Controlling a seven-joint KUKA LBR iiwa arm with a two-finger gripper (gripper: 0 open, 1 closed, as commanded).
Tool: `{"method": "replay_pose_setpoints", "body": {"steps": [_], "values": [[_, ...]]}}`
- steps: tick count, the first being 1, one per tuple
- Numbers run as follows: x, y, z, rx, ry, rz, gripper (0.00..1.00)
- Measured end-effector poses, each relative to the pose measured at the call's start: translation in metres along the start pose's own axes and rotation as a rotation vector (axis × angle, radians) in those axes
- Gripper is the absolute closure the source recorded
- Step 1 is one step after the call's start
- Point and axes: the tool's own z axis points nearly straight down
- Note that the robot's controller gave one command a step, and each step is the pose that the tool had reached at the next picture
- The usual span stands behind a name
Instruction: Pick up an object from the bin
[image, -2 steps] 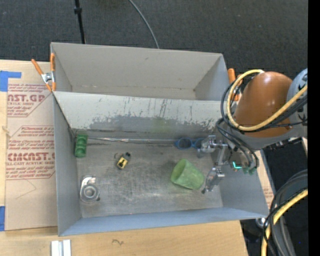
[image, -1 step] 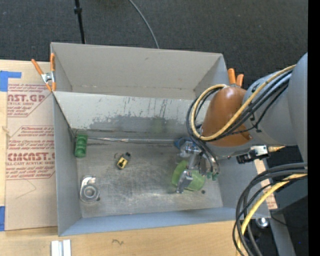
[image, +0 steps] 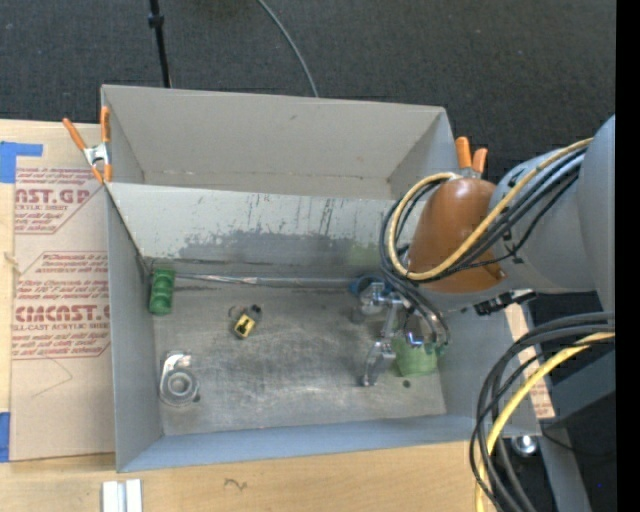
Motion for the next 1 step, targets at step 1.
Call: {"method": "replay_pose_setpoints", "body": {"steps": [1], "values": [[0.0237, -0.0602, -0.0344, 0.004, 0.002, -0.073, 0.00]]}}
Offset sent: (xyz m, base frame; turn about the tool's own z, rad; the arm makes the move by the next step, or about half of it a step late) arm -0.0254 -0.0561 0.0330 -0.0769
